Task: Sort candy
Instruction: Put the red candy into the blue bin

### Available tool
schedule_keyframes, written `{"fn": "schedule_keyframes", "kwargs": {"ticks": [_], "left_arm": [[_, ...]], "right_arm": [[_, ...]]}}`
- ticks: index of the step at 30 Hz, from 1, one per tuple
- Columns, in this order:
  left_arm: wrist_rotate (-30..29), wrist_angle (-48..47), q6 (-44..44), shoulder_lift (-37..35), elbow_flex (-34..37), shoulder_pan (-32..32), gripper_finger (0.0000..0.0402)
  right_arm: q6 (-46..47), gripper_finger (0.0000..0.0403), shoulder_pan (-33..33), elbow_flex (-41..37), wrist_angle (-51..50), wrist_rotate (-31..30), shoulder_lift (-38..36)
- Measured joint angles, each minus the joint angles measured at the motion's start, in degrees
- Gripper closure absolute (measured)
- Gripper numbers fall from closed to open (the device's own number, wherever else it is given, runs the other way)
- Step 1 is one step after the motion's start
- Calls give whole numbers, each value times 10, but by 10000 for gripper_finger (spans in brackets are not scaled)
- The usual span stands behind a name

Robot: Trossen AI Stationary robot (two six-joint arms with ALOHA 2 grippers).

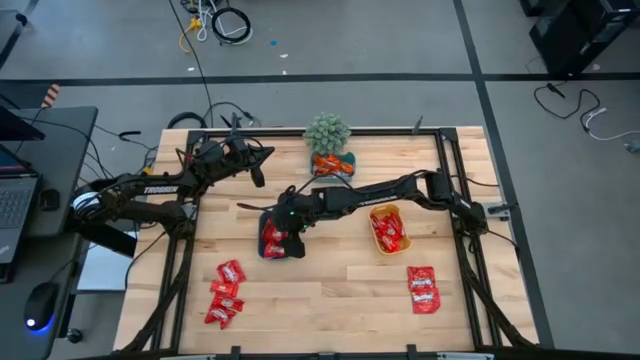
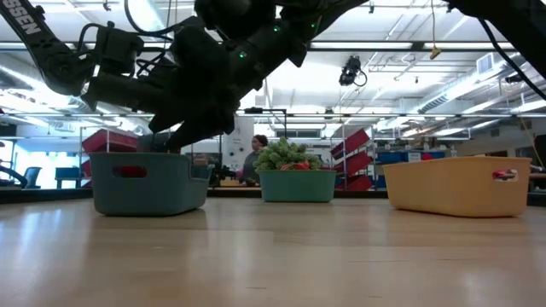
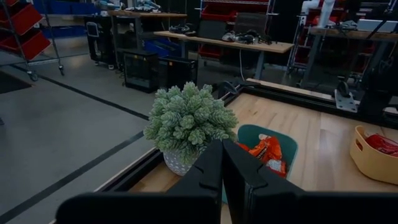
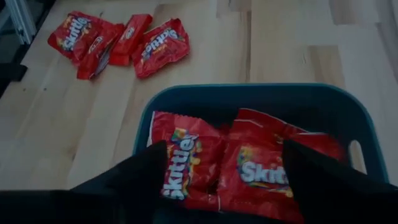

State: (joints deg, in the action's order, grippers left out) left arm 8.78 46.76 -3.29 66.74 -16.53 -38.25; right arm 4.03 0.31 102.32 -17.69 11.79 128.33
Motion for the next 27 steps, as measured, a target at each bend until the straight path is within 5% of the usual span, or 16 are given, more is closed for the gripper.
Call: {"fn": "schedule_keyframes", "kwargs": {"ticks": [3, 6, 12, 14, 27], "left_arm": [[0, 0, 0, 0, 0, 0, 390], [0, 0, 0, 0, 0, 0, 390], [0, 0, 0, 0, 0, 0, 390], [0, 0, 0, 0, 0, 0, 390], [0, 0, 1, 0, 0, 0, 390]], "right_arm": [[2, 92, -3, 0, 1, 0, 0], [-1, 129, -5, 0, 2, 0, 0], [-39, 345, -6, 0, 16, 36, 0], [-54, 384, -6, 0, 23, 42, 0], [-102, 402, -27, -1, -118, 6, -41]]}}
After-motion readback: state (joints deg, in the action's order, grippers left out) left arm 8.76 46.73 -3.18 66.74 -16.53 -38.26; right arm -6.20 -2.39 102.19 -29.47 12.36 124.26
